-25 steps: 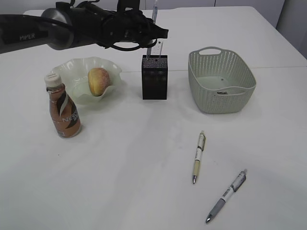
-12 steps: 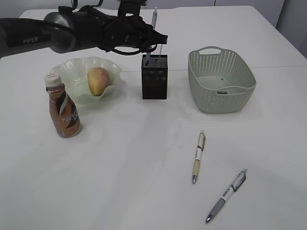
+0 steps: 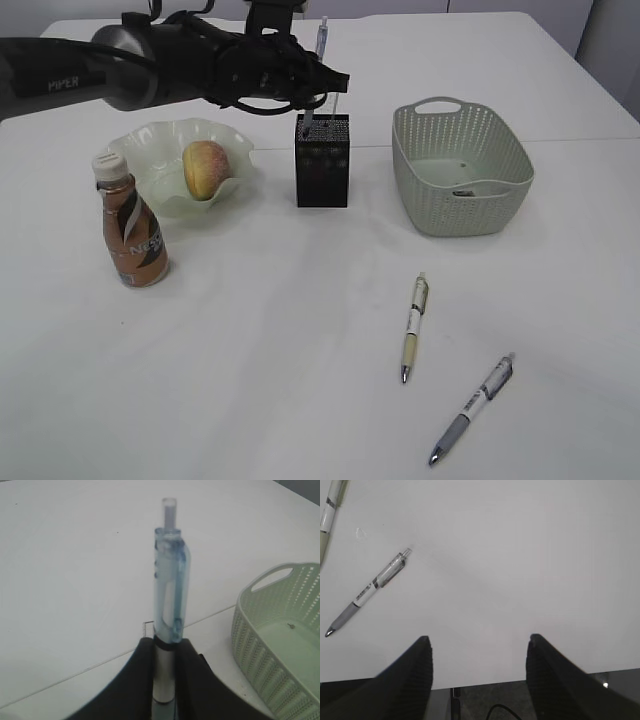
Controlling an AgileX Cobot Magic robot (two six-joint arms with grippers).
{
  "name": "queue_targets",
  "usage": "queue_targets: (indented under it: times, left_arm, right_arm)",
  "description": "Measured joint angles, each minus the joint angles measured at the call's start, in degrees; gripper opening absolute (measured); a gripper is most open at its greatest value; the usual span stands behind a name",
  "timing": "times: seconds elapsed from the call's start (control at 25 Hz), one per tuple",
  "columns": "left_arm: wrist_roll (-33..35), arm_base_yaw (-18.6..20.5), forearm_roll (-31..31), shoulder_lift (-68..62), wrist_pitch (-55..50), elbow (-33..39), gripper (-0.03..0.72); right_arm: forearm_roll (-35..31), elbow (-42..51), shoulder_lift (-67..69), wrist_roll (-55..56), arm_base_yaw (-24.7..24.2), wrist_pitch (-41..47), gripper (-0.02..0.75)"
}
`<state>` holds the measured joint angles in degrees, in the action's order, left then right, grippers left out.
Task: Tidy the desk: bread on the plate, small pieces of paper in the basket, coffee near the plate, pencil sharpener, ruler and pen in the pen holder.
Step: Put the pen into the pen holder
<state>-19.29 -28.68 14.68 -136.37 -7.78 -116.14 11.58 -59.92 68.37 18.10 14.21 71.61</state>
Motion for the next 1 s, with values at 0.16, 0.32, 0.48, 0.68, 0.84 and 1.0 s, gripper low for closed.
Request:
queue_targets:
  times: [0.16, 0.32, 0.48, 0.68, 0.84, 1.0]
  left_arm:
    - [0.0, 0.0, 0.0, 0.0, -0.1, 0.0, 0.074]
    - [0.0, 0.0, 0.0, 0.0, -0.1, 0.0, 0.074]
    - [0.0, 0.0, -0.3, 0.0, -0.2, 0.0, 0.074]
    - [0.0, 0.0, -0.4, 0.0, -0.3, 0.0, 0.076]
    - [0.0, 0.0, -0.6, 0.0, -0.3, 0.0, 0.091]
    - [0.0, 0.0, -0.6, 0.0, -0.3, 0.0, 0.117]
  right_arm:
    - [0.0, 0.0, 0.0, 0.0, 0.0, 0.0, 0.467]
    - [0.0, 0.0, 0.0, 0.1, 0.0, 0.0, 0.467]
    - [0.0, 0.0, 0.0, 0.1, 0.0, 0.0, 0.467]
    - [0.0, 0.0, 0.0, 0.1, 0.0, 0.0, 0.467]
    - [0.0, 0.0, 0.0, 0.1, 0.0, 0.0, 0.467]
    - [0.0, 0.0, 0.0, 0.1, 0.0, 0.0, 0.467]
